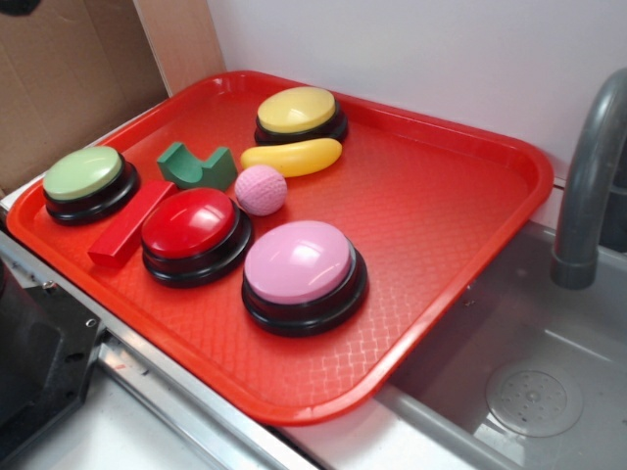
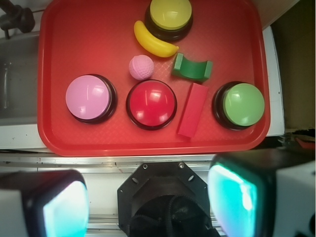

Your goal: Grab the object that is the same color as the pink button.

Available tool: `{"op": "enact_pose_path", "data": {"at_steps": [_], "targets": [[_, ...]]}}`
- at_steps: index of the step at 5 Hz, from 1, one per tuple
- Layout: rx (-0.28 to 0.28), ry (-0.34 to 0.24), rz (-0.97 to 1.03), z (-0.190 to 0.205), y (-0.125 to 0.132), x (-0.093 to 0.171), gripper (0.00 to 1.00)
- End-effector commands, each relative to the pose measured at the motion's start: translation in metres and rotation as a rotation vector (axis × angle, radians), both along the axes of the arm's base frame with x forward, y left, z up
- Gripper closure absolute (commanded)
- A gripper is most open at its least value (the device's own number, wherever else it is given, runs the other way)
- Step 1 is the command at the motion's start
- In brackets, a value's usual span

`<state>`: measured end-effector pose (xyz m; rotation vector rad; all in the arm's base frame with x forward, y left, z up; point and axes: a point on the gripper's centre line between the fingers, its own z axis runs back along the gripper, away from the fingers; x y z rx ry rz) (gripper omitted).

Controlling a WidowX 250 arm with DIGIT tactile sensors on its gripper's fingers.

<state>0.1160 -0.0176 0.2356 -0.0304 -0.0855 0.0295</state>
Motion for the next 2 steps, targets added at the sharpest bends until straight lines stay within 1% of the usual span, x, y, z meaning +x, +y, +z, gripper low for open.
{"op": "enact_pose_path", "data": {"at_steps": [1,2], "targets": [[0.0,0.0,0.0,0.0,0.0,0.0,0.0],[-0.005,-0.032,0.055,-0.021,-0.004,0.031,0.0]]}}
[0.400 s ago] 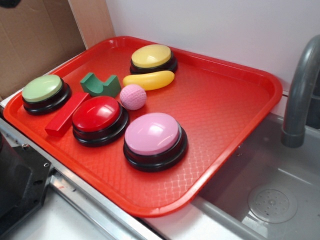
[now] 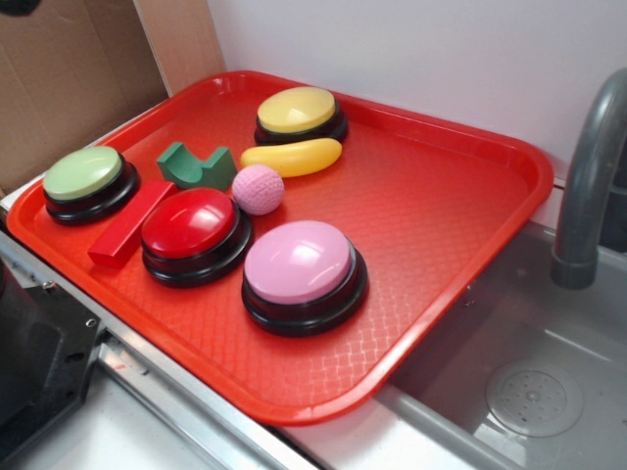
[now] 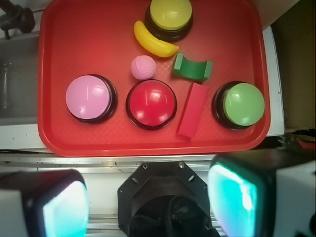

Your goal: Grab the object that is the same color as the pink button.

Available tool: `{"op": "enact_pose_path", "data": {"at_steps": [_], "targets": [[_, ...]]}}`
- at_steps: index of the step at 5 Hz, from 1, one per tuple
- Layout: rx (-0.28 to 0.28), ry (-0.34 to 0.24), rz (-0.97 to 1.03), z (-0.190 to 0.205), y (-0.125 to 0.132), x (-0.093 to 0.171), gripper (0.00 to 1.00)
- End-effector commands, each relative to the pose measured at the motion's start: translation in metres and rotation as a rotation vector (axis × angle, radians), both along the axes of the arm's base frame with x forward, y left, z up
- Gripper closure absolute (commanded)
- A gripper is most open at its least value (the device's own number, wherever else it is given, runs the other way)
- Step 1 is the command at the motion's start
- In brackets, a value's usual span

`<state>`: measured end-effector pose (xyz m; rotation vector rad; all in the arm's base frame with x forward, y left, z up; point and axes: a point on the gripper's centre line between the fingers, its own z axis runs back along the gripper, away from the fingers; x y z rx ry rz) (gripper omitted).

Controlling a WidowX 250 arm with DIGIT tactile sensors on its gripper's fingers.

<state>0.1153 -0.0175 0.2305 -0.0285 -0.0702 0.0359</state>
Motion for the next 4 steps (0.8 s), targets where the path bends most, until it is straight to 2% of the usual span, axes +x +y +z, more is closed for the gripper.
{"op": "enact_pose_path", "data": {"at_steps": [1,2,3,4], "targets": [[-0.015,-0.045,0.139,-0.045,-0.006,0.064,0.0],[-0.058,-0.024,0.222,-0.074,0.003,0.088,0.0],[0.023,-0.04,0.404,-0.11,0.01,0.109,0.0],[0.087,-0.032,0.464,-0.13,0.012,0.122,0.0]]}}
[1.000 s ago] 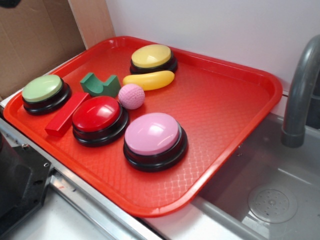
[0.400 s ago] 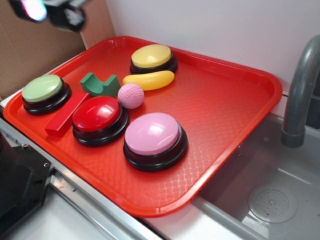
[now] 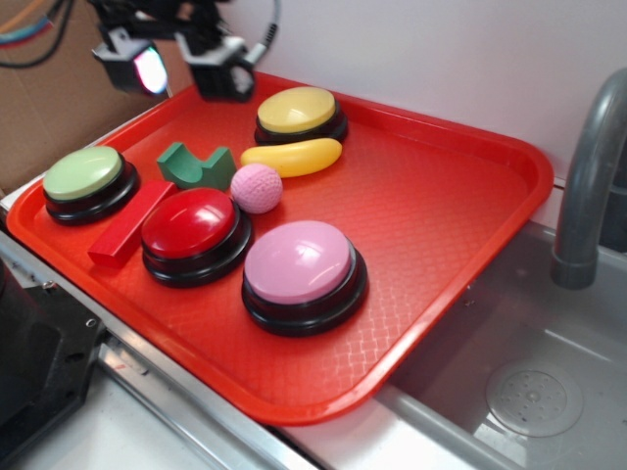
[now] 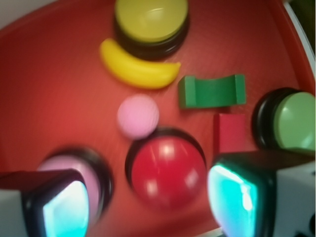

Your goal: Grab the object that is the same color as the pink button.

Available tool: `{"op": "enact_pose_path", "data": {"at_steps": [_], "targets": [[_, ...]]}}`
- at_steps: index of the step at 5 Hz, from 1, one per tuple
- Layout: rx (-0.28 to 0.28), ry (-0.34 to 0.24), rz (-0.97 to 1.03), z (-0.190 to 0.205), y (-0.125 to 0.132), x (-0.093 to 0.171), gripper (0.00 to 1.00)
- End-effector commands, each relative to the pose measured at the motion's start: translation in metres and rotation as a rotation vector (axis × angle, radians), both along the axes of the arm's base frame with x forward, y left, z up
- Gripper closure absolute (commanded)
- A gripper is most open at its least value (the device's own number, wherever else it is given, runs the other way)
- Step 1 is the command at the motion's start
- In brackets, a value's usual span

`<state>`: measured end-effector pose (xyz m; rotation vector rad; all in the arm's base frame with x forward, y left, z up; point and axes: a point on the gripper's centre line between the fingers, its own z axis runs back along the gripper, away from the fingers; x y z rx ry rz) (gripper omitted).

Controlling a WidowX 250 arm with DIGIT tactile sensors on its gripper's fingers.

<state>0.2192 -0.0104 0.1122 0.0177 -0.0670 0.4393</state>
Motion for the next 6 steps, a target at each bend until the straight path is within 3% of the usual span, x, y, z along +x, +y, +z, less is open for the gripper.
{"op": "enact_pose_path", "data": {"at_steps": [1,2,3,4,5,6], "targets": [[0.108,-0.018,0.091,-0.029,0.008,0.026,0.0],[0.133,0.003,0.108,-0.045,0.008,0.031,0.0],[0.119,0.024,0.115,-0.055,0.009,0.034,0.0],[0.096,0.021,0.117,-0.064,0.007,0.036,0.42],[0.082,0.037,0.093,-0.066,0.006,0.036,1.0],[0.065,0.054,0.095,-0.072,0.006,0.038,1.0]]}}
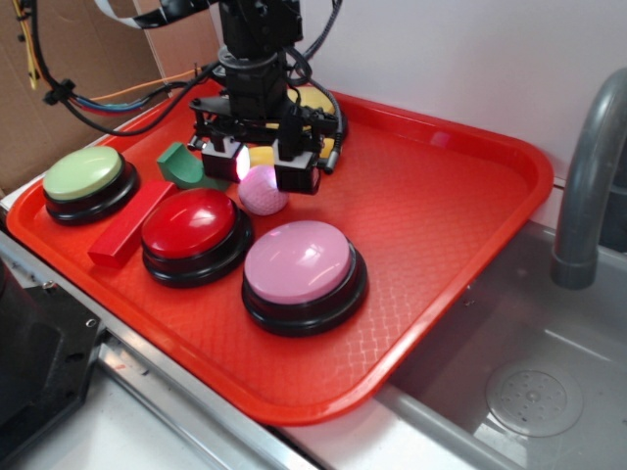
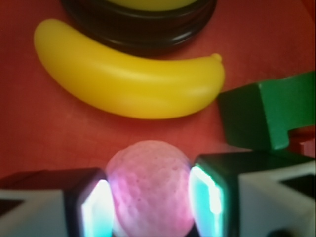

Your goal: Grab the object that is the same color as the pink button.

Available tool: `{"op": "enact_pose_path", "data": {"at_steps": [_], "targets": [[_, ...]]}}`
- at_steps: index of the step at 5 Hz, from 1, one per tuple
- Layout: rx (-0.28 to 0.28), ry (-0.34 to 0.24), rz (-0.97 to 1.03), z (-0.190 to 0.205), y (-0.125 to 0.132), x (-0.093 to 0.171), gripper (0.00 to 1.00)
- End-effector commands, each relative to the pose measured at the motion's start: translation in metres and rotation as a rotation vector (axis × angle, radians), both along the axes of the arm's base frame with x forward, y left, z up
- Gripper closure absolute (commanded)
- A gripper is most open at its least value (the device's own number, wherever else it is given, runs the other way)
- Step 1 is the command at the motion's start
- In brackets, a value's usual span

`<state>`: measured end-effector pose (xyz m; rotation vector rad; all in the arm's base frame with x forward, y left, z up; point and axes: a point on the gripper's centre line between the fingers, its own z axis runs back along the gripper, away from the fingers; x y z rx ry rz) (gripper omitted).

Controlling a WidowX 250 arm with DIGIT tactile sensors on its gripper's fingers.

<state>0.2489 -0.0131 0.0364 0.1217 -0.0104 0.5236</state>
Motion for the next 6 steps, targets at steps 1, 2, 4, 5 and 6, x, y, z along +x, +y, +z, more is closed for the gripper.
{"op": "enact_pose_path", "data": {"at_steps": [1,2,4,5,6], "targets": [[-0.04,-0.01,0.007,-0.001,0.008,0.009,1.0],[-0.046,-0.013,-0.074,0.007,0.007,0.012,1.0],[-0.124,-0.084,-0.301,0.074,0.013,0.024,1.0],[-0.142,-0.161,-0.345,0.113,0.013,0.024,1.0],[-0.163,-0.222,-0.355,0.139,0.017,0.02,1.0]]}}
